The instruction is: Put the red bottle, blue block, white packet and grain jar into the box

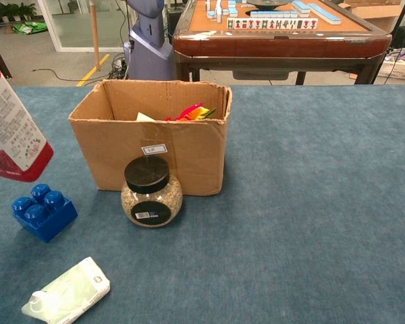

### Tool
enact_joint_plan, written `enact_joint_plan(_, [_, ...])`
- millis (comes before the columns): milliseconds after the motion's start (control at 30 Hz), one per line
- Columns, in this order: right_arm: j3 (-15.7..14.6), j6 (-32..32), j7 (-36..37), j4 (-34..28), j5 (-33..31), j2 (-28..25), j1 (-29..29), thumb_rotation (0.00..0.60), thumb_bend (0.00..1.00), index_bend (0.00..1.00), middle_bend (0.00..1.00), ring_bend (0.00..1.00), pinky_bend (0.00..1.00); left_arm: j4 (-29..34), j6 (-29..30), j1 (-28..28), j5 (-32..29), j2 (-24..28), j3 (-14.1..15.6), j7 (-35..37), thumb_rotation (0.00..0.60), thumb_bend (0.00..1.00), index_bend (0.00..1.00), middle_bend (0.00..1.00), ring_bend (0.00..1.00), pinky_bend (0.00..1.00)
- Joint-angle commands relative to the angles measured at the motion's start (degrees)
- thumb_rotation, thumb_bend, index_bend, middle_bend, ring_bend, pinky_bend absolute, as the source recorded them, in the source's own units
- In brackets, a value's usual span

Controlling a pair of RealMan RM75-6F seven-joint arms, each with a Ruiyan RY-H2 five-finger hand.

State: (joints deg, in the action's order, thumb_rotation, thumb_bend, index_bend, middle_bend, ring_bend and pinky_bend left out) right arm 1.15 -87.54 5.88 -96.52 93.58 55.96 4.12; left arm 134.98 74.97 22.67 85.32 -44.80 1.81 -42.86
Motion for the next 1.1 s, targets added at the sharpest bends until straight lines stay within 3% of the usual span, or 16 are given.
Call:
enact_joint_plan(33, [-0.03,-0.07,-0.01,-0.04,0.09,-0.02,-0.03,0.6,0.29,0.45,0.53,0.43,0.58,0.01,2.4,-1.54,1.65,1.56,-0.68,0.59,0.6,0.26,0.67,0.69,0.63,0.78])
enact_joint_plan(267, [-0.07,0.04,-0.19,-0.04,0.11,0.08,0.01,0.6,0.29,0.45,0.53,0.43,0.58,0.01,5.61,-3.08,3.82,2.65,-2.72,2.44,0.6,0.26,0.67,0.69,0.63,0.78])
enact_joint_plan(500, [-0.12,0.53,-0.31,0.13,-0.05,0.28,0.18,0.6,0.29,0.45,0.53,0.43,0.58,0.01,5.75,-1.17,3.42,-0.28,-6.91,4.57,0.6,0.26,0.68,0.69,0.63,0.78])
enact_joint_plan(800, [0.05,0.51,0.06,0.31,-0.36,0.21,0.22,0.6,0.29,0.45,0.53,0.43,0.58,0.01,2.02,5.37,-6.14,-6.73,-13.57,1.3,0.6,0.26,0.68,0.69,0.63,0.79])
enact_joint_plan(1100, [0.09,0.59,0.51,0.41,-0.48,0.03,0.27,0.6,0.29,0.45,0.53,0.43,0.58,-2.55,-2.1,12.43,-15.92,-13.27,-16.31,-5.48,0.6,0.26,0.68,0.69,0.63,0.79])
